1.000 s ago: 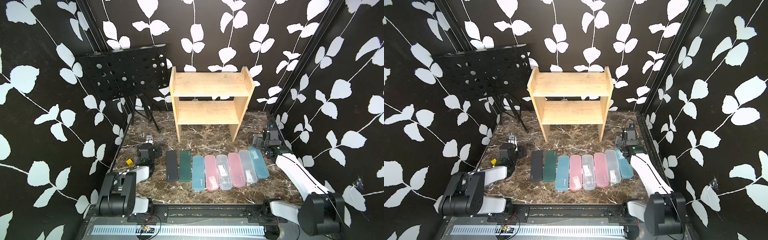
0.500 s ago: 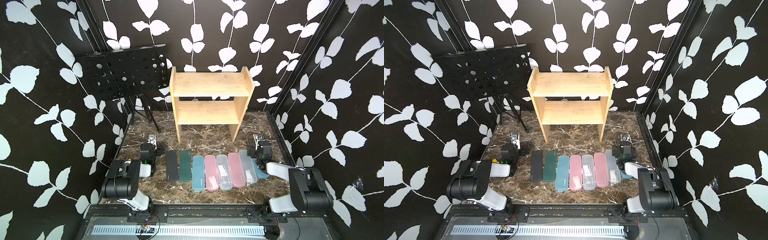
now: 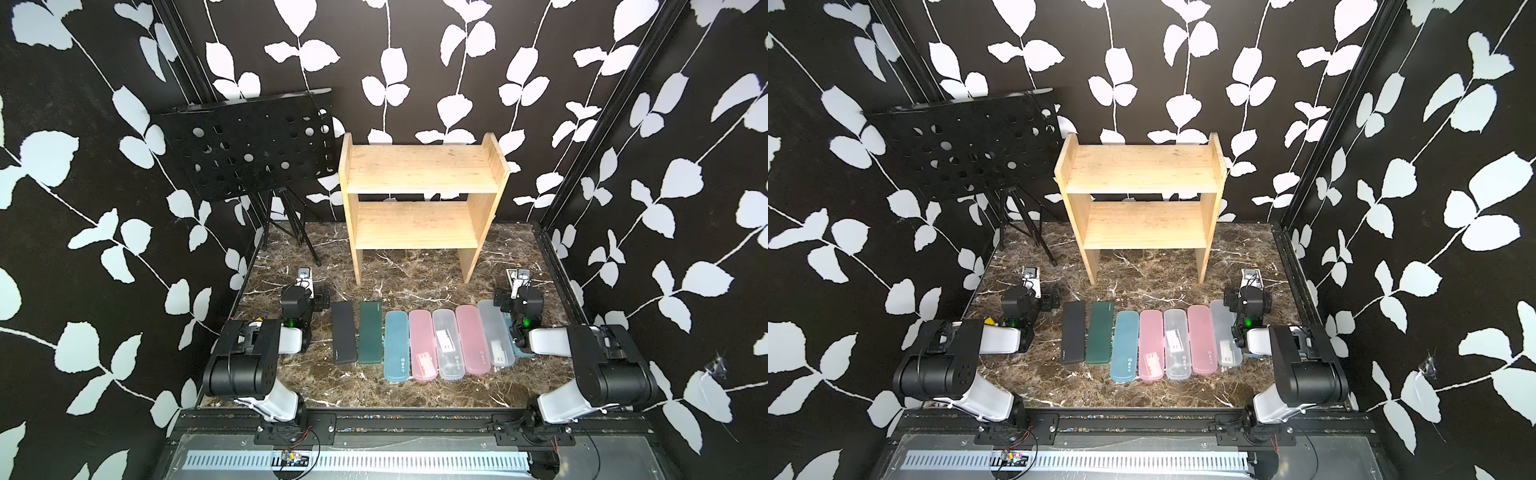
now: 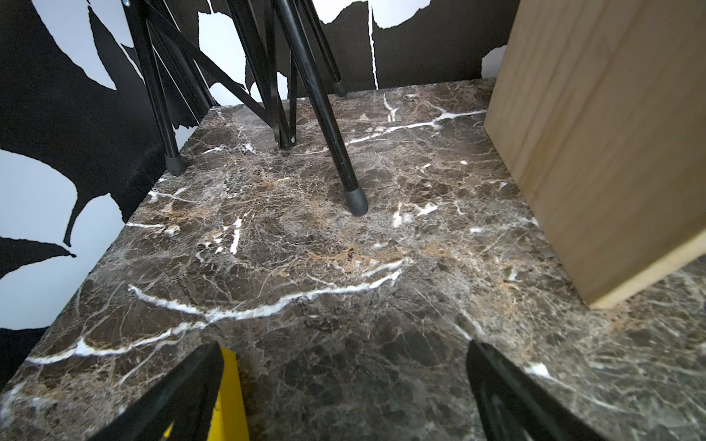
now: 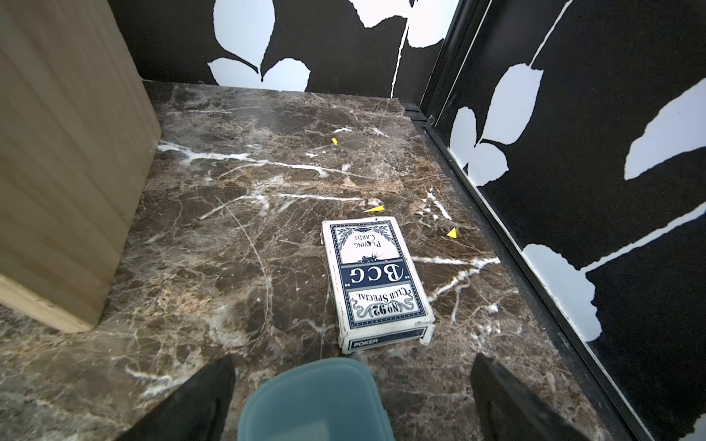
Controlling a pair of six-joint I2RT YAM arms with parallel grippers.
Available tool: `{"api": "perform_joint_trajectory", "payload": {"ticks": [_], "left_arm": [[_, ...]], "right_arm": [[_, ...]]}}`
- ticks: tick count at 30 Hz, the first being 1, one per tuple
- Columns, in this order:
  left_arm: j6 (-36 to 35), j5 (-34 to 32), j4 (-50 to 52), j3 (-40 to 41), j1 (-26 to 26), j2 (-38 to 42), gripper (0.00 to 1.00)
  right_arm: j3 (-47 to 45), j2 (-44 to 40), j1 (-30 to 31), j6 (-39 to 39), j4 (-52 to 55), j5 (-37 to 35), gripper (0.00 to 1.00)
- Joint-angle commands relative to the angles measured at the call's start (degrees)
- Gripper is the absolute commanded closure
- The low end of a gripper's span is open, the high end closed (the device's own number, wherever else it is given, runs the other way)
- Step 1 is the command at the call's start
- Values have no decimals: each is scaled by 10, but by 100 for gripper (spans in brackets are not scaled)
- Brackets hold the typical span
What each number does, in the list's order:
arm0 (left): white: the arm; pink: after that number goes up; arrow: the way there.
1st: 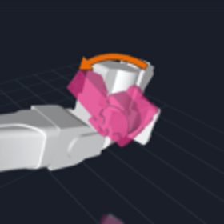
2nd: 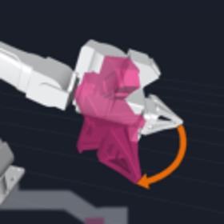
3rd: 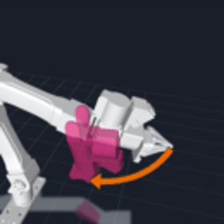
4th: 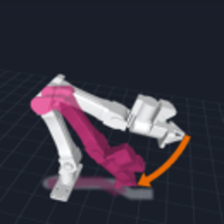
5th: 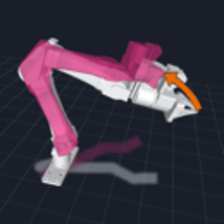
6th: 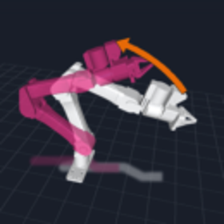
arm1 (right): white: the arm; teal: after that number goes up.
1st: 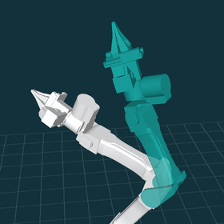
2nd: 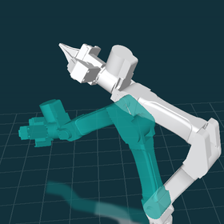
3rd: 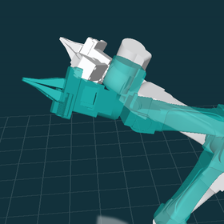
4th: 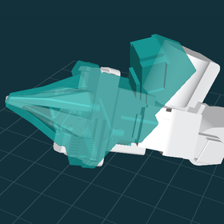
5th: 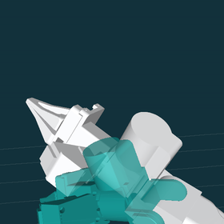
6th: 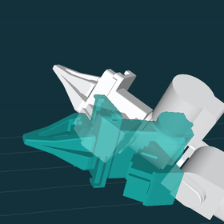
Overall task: Remove the pencil cases from the shelf
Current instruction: Reset both arms
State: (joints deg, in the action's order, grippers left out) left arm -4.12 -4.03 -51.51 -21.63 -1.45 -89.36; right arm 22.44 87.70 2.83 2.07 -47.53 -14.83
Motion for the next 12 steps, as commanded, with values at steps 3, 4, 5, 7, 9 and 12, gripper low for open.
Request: {"api": "perform_joint_trajectory", "payload": {"ticks": [3, 4, 5, 7, 9, 12], "left_arm": [[-6, 3, 2, -10, -1, 7, 1], [-6, 3, 1, -9, -1, 7, 1], [-6, 2, 1, -9, -1, 7, 1], [-9, 6, 4, -11, -1, 6, 1], [-12, 3, 10, -16, -4, 5, 1], [-14, 0, 10, -15, -7, 6, 1]], "right_arm": [[-7, -4, -2, 1, -29, -11, 1], [-7, -6, -1, 2, -26, -11, 1], [-7, -5, -2, 2, -27, -12, 1], [-7, -5, -2, 2, -27, -11, 1], [-7, -4, -1, 1, -27, -11, 1], [-7, -4, -2, 2, -27, -11, 1]]}}
